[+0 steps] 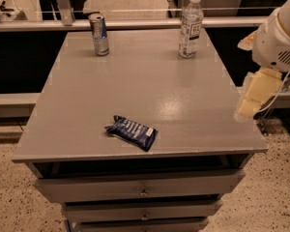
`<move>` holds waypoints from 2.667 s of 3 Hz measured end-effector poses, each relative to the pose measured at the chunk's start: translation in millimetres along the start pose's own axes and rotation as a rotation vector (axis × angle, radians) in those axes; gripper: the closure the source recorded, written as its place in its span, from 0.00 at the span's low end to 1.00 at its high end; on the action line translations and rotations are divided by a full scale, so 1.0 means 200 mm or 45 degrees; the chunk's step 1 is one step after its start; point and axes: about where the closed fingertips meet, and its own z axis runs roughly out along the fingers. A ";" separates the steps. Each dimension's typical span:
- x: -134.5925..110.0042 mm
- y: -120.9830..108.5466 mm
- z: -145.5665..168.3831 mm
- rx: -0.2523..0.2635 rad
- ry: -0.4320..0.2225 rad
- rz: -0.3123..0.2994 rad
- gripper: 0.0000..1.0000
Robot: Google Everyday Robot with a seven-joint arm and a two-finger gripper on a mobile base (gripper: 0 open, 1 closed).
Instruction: Move blue plastic bottle near redbull can
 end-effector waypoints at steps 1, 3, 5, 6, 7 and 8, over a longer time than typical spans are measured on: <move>-0.04 -0.27 0.13 0.144 -0.133 0.040 0.00; -0.08 -0.62 0.27 0.264 -0.320 0.075 0.00; -0.05 -0.77 0.36 0.360 -0.446 0.266 0.00; -0.06 -1.03 0.40 0.495 -0.618 0.415 0.00; -0.11 -1.28 0.43 0.577 -0.802 0.510 0.00; -0.21 -1.45 0.47 0.568 -0.959 0.575 0.00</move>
Offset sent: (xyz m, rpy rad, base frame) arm 0.2063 -0.0257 -0.0077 0.3328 -0.3884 -0.0592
